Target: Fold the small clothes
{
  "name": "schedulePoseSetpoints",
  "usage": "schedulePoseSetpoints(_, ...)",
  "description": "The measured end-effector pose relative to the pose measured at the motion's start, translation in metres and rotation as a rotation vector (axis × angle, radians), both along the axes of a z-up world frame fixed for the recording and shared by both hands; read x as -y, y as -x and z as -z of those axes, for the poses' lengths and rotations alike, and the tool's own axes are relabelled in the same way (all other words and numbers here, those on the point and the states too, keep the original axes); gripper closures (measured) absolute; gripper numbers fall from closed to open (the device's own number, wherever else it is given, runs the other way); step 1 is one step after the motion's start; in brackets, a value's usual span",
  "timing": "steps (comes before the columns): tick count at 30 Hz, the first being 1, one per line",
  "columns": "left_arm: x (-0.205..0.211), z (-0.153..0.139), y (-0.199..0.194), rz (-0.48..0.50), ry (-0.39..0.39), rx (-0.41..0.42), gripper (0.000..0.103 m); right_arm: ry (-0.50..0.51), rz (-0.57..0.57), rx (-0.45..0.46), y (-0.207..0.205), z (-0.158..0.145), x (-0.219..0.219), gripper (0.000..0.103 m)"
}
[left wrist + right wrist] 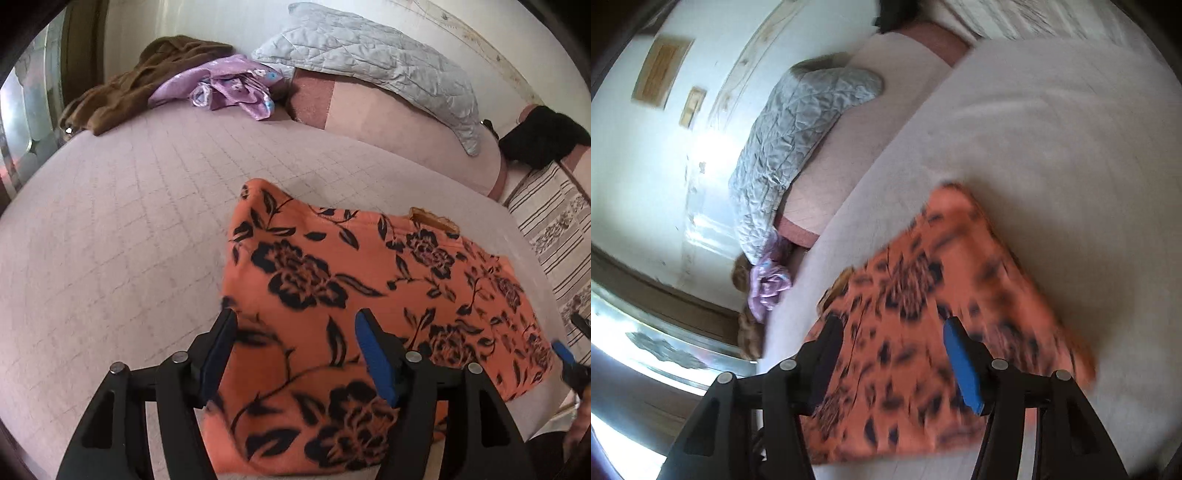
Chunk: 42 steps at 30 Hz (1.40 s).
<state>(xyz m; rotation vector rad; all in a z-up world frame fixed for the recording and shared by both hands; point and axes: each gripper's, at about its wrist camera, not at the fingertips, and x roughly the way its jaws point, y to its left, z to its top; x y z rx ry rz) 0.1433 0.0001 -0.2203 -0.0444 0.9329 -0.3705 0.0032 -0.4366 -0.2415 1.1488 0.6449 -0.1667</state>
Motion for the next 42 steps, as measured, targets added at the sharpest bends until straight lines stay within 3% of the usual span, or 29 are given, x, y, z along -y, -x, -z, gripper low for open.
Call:
schedulePoseSetpoints(3, -0.007, 0.005, 0.005, -0.028, -0.039, 0.002, 0.036, -0.111, 0.017, 0.005, 0.038, 0.018, -0.013, 0.042)
schedulePoseSetpoints(6, -0.021, 0.015, 0.007, -0.076, -0.029, -0.057, 0.036, -0.187, 0.036, -0.026, 0.06, 0.038, -0.025, 0.042)
schedulePoseSetpoints(8, -0.028, 0.028, 0.003, -0.106, -0.03, -0.115, 0.032, -0.187, 0.042, -0.046, 0.06, 0.043, -0.028, 0.042)
schedulePoseSetpoints(11, -0.032, 0.035, -0.004, -0.118, -0.025, -0.14, 0.023, -0.125, 0.089, -0.092, 0.052, 0.045, -0.024, 0.042)
schedulePoseSetpoints(14, -0.033, 0.034, -0.008, -0.12, -0.017, -0.14, 0.022, -0.188, 0.133, -0.124, 0.047, 0.061, -0.018, 0.042)
schedulePoseSetpoints(16, -0.035, 0.029, -0.01, -0.133, -0.003, -0.117, 0.022, -0.17, 0.148, -0.148, 0.039, 0.066, -0.016, 0.042)
schedulePoseSetpoints(22, -0.055, 0.004, -0.018, -0.193, 0.053, -0.029, 0.022, -0.145, 0.282, -0.072, 0.032, 0.075, 0.001, 0.042)
schedulePoseSetpoints(23, -0.061, 0.003, -0.022, -0.219, 0.045, -0.029, 0.022, -0.114, 0.281, -0.068, 0.029, 0.072, 0.0, 0.044)
schedulePoseSetpoints(24, -0.066, 0.003, -0.025, -0.24, 0.036, -0.03, 0.022, -0.085, 0.27, -0.074, 0.028, 0.068, -0.002, 0.062)
schedulePoseSetpoints(25, -0.072, 0.004, -0.028, -0.268, 0.024, -0.033, 0.022, -0.029, 0.247, -0.092, 0.024, 0.062, -0.005, 0.074)
schedulePoseSetpoints(27, -0.085, 0.005, -0.033, -0.322, 0.008, -0.036, 0.022, 0.089, 0.2, -0.125, 0.015, 0.05, -0.016, 0.081)
schedulePoseSetpoints(31, -0.108, 0.008, -0.035, -0.398, -0.015, -0.032, 0.022, 0.311, 0.137, -0.076, 0.002, 0.003, -0.047, 0.083)
schedulePoseSetpoints(35, -0.126, 0.01, -0.038, -0.446, -0.001, -0.042, 0.022, 0.46, 0.032, 0.01, -0.016, -0.048, -0.096, 0.084)
schedulePoseSetpoints(38, -0.136, 0.006, -0.037, -0.473, 0.013, -0.038, 0.022, 0.516, -0.05, 0.067, -0.027, -0.078, -0.137, 0.084)
schedulePoseSetpoints(42, -0.151, 0.0, -0.035, -0.51, 0.022, -0.018, 0.022, 0.511, -0.188, 0.119, -0.048, -0.099, -0.202, 0.084)
